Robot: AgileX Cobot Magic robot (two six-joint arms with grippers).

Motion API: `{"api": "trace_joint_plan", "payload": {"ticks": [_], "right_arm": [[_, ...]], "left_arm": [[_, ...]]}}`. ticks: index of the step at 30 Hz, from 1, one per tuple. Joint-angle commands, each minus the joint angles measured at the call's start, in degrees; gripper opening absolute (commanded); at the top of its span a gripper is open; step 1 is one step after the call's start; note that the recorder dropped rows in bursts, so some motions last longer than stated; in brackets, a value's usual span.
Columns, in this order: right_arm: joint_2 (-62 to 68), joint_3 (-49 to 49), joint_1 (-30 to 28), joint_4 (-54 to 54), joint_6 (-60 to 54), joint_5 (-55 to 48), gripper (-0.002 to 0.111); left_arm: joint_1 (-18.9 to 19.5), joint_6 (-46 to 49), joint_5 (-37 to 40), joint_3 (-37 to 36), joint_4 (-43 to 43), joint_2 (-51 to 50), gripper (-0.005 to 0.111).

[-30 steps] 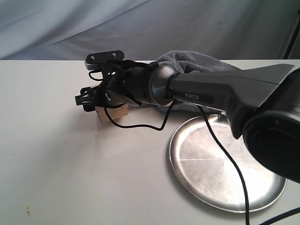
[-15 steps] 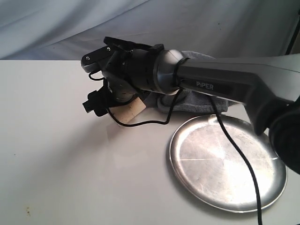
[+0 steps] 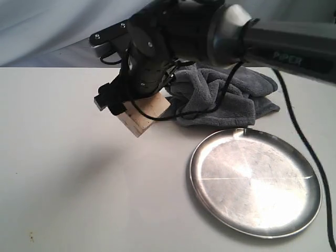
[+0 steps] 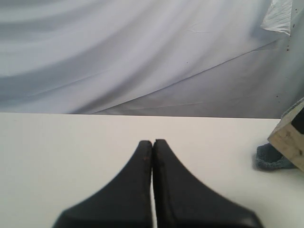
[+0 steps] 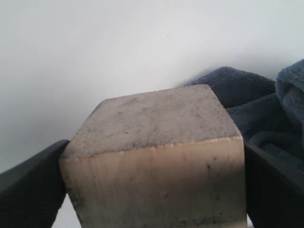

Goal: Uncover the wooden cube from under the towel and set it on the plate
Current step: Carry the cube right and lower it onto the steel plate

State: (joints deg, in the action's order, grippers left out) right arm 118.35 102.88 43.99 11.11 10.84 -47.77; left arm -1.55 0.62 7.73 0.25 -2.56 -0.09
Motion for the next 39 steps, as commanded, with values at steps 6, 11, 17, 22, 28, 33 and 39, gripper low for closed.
{"api": "trace_joint_plan", "payload": {"ticks": [6,11,17,22,28,33,39], "right_arm": [[-19.2,-24.8,-10.7,-11.7,-11.2,9.1,0.044],[-28.9,-36.1,-14.6,-14.1,-12.8,10.4,0.044],[-34.1,-45.6,-18.2,-18.5,-15.2,14.7,0.044],[-36.1,-49.9,-18.8,-19.2,-15.1,15.0,0.044],[-36.7,-52.3,-18.8,-19.0,-14.7,18.0,0.043],[-36.7,-54.1,-18.8,-18.9,-13.2,17.6,0.042],[-36.7,-54.4,-19.0,-19.0,-13.0,13.8,0.041]], "left_arm": [[0.0,-0.1,-0.1,-0.3,0.0,0.1,0.001],[0.0,-0.1,-0.1,-0.3,0.0,0.1,0.001],[0.0,-0.1,-0.1,-0.3,0.0,0.1,0.001],[0.0,-0.2,-0.1,-0.3,0.0,0.1,0.001],[0.0,-0.2,-0.1,-0.3,0.0,0.1,0.001],[0.0,0.0,-0.1,-0.3,0.0,0.1,0.001],[0.0,0.0,-0.1,-0.3,0.0,0.1,0.001]]}}
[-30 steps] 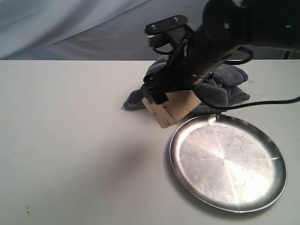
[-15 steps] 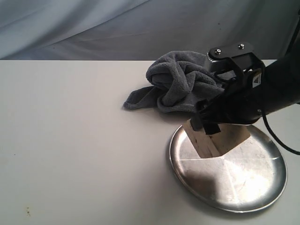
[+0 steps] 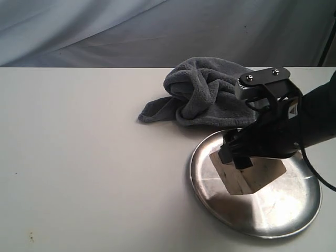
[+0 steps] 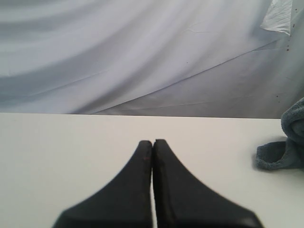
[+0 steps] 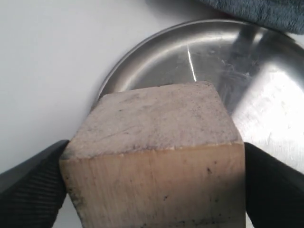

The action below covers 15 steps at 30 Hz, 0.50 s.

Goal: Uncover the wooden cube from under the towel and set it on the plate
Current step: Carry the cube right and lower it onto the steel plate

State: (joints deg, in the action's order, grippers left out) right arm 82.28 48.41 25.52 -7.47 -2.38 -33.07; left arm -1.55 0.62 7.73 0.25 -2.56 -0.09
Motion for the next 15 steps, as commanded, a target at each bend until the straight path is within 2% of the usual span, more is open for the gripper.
{"api": "trace_joint_plan", "payload": {"ticks": [1,15], "right_arm": [[-0.6,0.0,-1.0,-0.7,0.4,-1.8,0.041],[6.2,0.0,-3.5,2.0,3.3,-5.5,0.041]], "left_arm": [[0.0,0.0,-0.1,-0.3,0.0,0.1,0.001],[0.0,-0.2,-0.1,-0.3,0.0,0.1,0.001]]}}
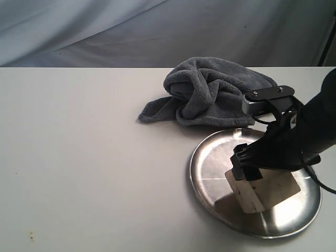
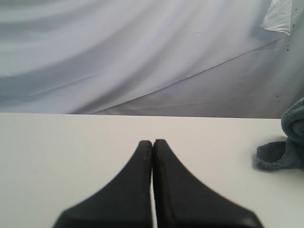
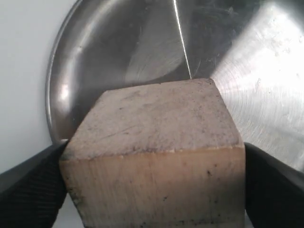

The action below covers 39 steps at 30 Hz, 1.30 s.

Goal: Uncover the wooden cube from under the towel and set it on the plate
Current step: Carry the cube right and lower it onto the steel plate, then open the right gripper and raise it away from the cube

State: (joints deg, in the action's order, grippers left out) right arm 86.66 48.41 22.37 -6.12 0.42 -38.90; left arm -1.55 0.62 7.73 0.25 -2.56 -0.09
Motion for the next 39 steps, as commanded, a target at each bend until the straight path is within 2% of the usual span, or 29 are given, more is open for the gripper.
{"api": "trace_joint_plan", "payload": {"ticks": [1,11,19,33,39], "right_arm": [[2.3,0.0,-0.4,0.6,0.5,0.3,0.041],[2.4,0.0,-0.4,0.7,1.3,8.2,0.043],[2.4,0.0,-0.4,0.8,1.3,8.6,0.069],[6.3,0.0,-0.4,1.2,1.3,8.9,0.071],[6.5,0.0,-0.2,1.2,1.3,10.2,0.084]], "left_arm": [[0.0,-0.2,-0.1,-0.3,0.0,0.1,0.001],[0.0,0.0,-0.1,-0.3,0.0,0.1,0.001],[0.0,-0.2,-0.1,-0.3,0.0,0.1,0.001],[0.0,0.0,-0.1,-0.3,0.0,0.1,0.001],[0.0,0.0,-0.1,-0.3,0.0,0.1,0.001]]}}
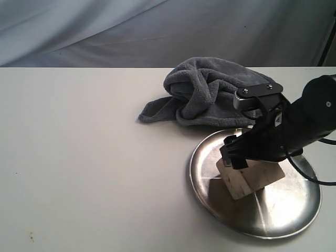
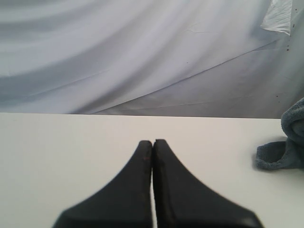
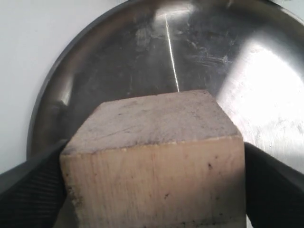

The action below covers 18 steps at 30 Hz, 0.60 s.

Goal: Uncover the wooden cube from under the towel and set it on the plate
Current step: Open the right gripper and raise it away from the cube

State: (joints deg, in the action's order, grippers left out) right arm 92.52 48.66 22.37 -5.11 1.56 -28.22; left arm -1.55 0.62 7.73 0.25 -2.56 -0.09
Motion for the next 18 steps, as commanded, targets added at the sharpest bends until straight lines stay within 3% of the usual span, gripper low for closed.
{"api": "trace_joint_plan", "payload": {"ticks": [1,5,12,18], "right_arm": [[0.7,-0.2,-0.2,0.2,0.1,-0.3,0.086],[0.7,-0.2,-0.2,0.2,0.1,1.0,0.094],[0.0,-0.2,-0.2,0.9,0.1,4.1,0.094],[-11.0,-0.2,-0.2,4.5,0.1,11.2,0.094]], "left_arm": [[0.0,0.0,-0.1,-0.3,0.0,0.1,0.001],[0.0,-0.2,-0.1,-0.3,0.0,0.1,0.001],[0.0,-0.2,-0.1,-0.3,0.0,0.1,0.001],[0.0,0.0,-0.1,-0.3,0.0,0.1,0.001]]}}
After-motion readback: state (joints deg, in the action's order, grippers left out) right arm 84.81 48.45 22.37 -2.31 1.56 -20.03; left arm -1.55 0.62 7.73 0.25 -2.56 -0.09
